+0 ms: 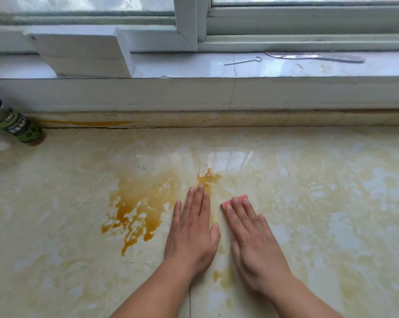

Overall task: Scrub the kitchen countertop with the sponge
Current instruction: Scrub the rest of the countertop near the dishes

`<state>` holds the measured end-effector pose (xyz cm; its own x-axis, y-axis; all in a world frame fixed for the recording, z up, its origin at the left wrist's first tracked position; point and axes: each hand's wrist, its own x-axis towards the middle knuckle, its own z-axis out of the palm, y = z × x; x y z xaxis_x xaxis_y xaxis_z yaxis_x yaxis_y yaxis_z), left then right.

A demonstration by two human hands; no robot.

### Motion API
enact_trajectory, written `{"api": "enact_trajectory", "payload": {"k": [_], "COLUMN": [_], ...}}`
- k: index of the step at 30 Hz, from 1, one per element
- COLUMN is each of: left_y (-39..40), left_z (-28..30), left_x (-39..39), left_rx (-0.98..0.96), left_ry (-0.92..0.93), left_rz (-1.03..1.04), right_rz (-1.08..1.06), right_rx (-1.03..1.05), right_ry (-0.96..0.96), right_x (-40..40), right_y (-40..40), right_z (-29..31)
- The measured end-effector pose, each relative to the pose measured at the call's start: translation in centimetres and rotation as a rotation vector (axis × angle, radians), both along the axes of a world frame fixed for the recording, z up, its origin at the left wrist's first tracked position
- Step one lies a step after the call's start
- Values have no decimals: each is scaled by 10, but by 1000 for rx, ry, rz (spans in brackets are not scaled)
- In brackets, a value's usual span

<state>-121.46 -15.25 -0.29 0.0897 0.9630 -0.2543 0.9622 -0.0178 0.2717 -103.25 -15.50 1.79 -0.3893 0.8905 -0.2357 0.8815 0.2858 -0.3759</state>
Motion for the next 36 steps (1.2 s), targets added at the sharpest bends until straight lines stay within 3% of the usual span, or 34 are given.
{"api": "enact_trajectory", "payload": {"k": [4,8,11,18,24,31,36], "left_y": [88,137,143,143,143,144,145], "left_z": [2,2,1,1,-1,4,13], "left_x": [9,18,21,22,22,20,10], "left_rx": [36,26,32,61,54,42,-29], "left_ry": [10,3,20,25,18,0,4], "left_rz": [-14,-42,-31,-19,-28,-16,-118], "right_rz": [-130,-123,-110,-207,-123,-248,-119], "right_rx": [14,44,44,51,71,47,1], "right_ry": [58,21,4,38,43,-10,35], "right_x": [-22,-10,0,-14,12,-8,17], "right_y": [87,72,73,192,109,194,78], "right_z": [7,-2,-7,5,-4,13,8]}}
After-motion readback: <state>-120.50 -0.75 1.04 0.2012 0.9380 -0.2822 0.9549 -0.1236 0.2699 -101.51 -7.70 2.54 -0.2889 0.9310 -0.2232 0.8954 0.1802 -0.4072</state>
